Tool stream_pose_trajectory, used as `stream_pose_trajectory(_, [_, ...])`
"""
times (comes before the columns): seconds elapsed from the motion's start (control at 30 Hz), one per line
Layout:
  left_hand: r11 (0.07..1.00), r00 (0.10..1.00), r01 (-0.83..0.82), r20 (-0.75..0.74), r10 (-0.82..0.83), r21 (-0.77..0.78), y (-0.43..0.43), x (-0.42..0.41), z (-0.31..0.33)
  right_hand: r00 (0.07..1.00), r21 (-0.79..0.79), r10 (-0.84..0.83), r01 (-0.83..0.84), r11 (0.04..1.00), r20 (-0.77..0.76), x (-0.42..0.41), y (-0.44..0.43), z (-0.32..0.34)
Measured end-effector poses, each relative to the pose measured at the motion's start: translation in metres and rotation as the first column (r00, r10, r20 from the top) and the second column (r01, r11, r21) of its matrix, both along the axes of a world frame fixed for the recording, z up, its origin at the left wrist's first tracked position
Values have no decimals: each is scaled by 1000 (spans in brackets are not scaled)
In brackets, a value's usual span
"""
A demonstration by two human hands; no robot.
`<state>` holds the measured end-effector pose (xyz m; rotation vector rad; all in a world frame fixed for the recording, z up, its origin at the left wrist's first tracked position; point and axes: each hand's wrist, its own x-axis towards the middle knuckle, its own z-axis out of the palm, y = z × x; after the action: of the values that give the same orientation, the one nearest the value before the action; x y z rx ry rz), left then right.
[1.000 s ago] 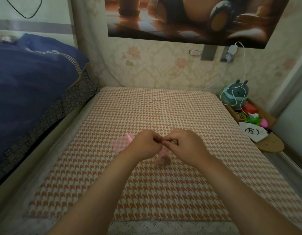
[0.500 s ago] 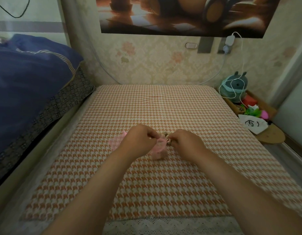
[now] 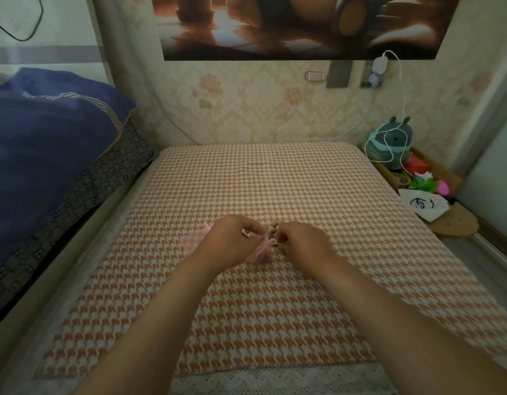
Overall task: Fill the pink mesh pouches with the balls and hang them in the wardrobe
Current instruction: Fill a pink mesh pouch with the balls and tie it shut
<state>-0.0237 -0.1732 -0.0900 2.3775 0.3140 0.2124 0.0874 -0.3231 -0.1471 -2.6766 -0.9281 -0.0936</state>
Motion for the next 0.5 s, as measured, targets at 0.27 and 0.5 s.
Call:
stream_pose_trajectory(0.27, [999,999,1,-32,-2,-36,5,-2,3,989,400,-11,70,914,-149,-3,-5,30])
stream_pose_trajectory(0.5, [998,999,37,-35,-39,-49,3,3,3,980,455,192,-148,878,-52,-41,1,60])
